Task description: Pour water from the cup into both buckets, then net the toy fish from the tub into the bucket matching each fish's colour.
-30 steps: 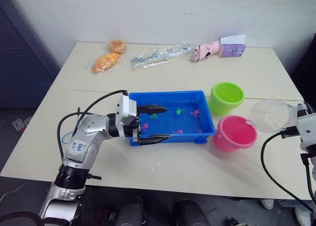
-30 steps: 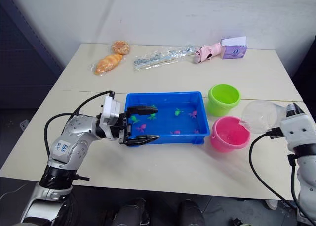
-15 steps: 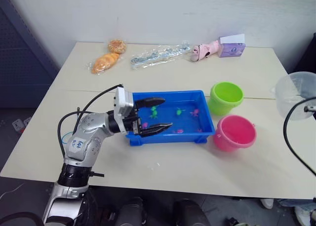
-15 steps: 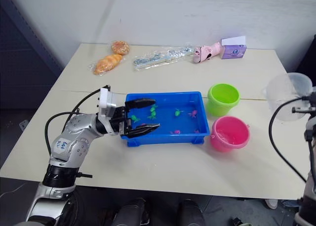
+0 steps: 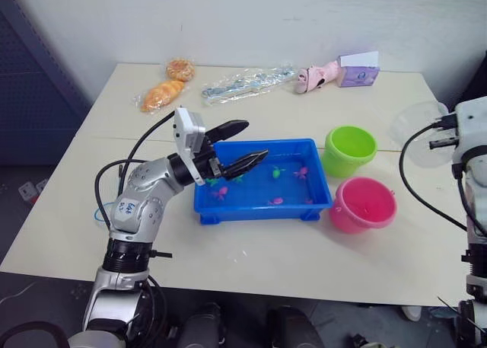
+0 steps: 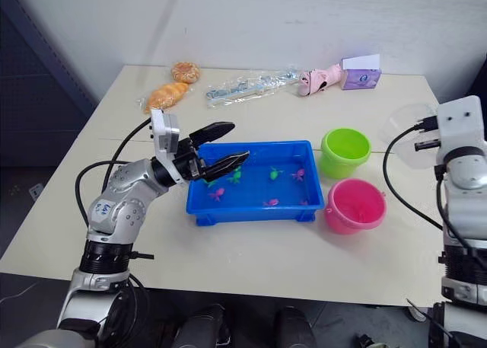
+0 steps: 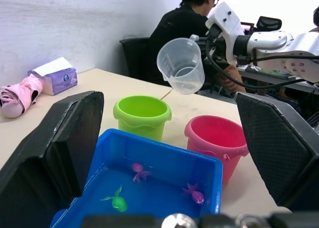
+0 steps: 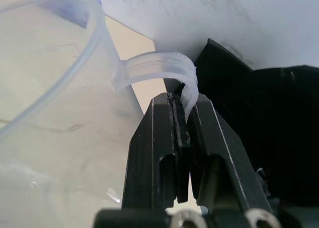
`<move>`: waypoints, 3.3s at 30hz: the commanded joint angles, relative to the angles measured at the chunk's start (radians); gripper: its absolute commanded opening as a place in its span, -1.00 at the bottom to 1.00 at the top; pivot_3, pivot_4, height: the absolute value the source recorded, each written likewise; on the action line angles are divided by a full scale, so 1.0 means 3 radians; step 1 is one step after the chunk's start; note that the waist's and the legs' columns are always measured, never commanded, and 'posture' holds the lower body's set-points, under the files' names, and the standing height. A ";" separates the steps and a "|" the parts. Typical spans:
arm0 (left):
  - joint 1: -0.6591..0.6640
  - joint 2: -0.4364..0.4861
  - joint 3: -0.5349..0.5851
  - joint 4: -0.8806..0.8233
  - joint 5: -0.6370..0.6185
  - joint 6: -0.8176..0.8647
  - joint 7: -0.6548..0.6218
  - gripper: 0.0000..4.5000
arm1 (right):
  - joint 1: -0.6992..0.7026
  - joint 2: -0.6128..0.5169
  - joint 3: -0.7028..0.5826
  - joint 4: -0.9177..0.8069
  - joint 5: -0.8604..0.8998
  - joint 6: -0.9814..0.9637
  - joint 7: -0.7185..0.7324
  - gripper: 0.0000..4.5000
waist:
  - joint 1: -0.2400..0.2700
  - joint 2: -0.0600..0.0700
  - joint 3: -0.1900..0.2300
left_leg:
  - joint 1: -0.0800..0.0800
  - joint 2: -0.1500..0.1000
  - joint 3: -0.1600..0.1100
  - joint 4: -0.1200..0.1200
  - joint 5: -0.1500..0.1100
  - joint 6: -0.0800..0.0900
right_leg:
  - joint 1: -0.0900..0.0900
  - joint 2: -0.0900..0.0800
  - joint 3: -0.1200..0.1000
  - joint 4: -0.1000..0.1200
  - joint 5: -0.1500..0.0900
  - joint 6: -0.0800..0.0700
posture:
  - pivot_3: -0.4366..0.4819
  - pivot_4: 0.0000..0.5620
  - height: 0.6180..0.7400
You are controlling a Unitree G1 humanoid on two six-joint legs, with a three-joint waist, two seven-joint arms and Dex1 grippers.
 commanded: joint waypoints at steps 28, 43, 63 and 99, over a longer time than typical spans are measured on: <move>0.0152 0.0004 -0.0061 -0.0225 0.0034 -0.0113 -0.0013 1.00 | -0.0612 -0.0398 0.0919 0.0775 -0.1600 -0.1519 -0.0421 -0.97 | -0.0001 0.0000 0.0000 | -0.0016 0.0000 -0.0009 0.0007 0.0001 -0.0001 | -0.0007 0.0000 -0.0013 -0.0002 0.0000 0.0000 | -0.05 -0.47 1.00; 0.0217 0.0018 -0.0068 -0.0276 0.0059 -0.0148 -0.0026 1.00 | -0.0715 -0.0438 0.1051 0.0953 -0.2013 -0.1893 -0.0706 -0.97 | -0.0001 0.0000 0.0000 | -0.0017 0.0000 -0.0010 0.0007 0.0001 -0.0001 | -0.0007 0.0000 -0.0015 -0.0002 0.0000 0.0000 | -0.05 -0.47 1.00; 0.0132 0.0000 -0.0101 -0.0175 0.0039 -0.0145 -0.0199 1.00 | -0.0157 0.0144 -0.0120 0.0324 -0.0444 -0.1457 -0.0266 -0.97 | 0.0002 0.0000 0.0000 | -0.0018 0.0000 -0.0019 0.0009 0.0002 0.0000 | -0.0001 0.0000 -0.0024 -0.0001 0.0001 0.0000 | -0.05 -0.47 1.00; 0.0204 0.0482 -0.0330 -0.0281 0.0000 -0.0211 -0.1200 1.00 | 0.0761 0.1791 -0.1623 -0.0145 0.1407 -0.0352 -0.0738 -0.97 | -0.0077 0.0013 -0.0003 | -0.0010 -0.0002 -0.0012 0.0002 0.0005 0.0002 | -0.0005 0.0000 -0.0006 0.0009 0.0001 0.0000 | -0.05 -0.47 1.00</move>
